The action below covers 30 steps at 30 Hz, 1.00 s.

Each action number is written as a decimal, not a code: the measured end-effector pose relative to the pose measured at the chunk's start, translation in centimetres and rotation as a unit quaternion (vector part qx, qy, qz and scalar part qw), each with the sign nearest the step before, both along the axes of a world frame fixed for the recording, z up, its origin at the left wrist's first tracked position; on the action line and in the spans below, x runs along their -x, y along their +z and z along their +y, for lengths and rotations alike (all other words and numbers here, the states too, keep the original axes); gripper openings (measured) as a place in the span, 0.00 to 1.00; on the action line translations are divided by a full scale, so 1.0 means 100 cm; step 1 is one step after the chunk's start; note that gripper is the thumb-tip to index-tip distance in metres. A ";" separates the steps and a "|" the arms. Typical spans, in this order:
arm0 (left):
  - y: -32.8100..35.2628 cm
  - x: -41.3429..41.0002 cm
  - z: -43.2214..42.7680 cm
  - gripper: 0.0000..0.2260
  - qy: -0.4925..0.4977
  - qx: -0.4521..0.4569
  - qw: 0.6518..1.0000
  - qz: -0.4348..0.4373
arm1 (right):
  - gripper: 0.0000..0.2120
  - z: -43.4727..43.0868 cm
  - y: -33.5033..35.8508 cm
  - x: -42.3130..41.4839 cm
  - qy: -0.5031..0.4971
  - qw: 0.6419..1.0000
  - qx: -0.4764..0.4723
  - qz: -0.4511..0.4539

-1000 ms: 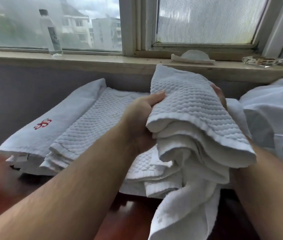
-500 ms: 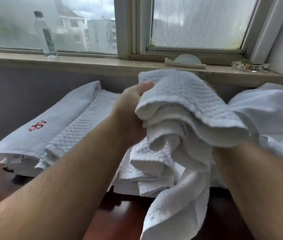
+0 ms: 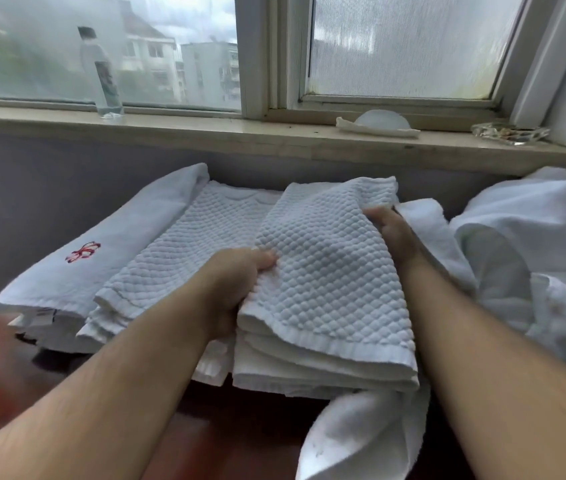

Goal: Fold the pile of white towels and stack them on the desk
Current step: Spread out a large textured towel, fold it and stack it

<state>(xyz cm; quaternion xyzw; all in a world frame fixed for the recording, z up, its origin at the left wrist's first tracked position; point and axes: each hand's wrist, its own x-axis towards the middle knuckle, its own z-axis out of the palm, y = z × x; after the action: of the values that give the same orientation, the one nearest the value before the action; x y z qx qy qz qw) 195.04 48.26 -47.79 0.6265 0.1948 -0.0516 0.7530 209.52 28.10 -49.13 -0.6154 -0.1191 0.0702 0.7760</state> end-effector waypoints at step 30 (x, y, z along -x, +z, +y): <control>0.003 -0.011 -0.019 0.30 -0.085 -0.628 0.761 -0.141 | 0.40 0.012 -0.006 -0.067 -0.311 0.929 0.199 0.011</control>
<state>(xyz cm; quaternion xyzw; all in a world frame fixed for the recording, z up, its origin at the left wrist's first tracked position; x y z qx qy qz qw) 196.10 46.40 -47.52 0.9731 0.0214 0.1071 0.2029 216.27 29.29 -49.69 -0.7623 0.1029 -0.1462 0.6221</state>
